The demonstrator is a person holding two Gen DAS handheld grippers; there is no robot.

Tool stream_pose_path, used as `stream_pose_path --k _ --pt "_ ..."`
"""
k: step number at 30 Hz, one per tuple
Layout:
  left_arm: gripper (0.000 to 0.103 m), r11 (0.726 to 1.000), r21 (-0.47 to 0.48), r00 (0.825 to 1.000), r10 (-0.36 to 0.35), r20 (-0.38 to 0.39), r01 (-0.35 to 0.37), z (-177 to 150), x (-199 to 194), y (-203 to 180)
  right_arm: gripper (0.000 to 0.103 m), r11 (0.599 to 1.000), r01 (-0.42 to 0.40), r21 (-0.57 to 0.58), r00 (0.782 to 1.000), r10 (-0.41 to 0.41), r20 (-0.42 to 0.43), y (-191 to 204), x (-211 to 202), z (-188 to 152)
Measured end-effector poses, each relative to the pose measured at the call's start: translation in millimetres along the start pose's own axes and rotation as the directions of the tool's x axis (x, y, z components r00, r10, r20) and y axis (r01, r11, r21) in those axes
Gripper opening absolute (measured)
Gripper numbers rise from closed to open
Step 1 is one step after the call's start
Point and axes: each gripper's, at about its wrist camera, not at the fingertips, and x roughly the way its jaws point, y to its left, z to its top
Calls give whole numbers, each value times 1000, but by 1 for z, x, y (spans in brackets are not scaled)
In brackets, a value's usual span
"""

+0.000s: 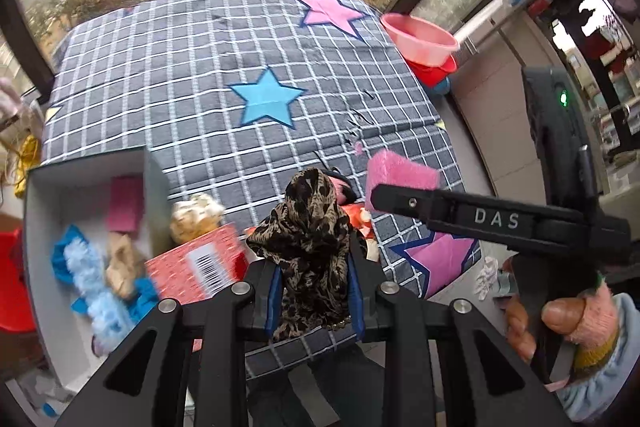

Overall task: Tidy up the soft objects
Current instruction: 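Carry the leopard cloth and pink sponge with both tools over the white box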

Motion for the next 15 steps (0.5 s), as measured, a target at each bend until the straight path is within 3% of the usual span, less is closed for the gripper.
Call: stream_pose_path --k 8,15 --pt "30 992 -121 994 47 95 -35 -19 -45 53 73 994 3 -106 1000 -5 -20 53 5 -18" --pt "30 967 -247 989 93 117 -61 -45 -59 104 73 977 3 -214 999 -12 -40 103 12 -30"
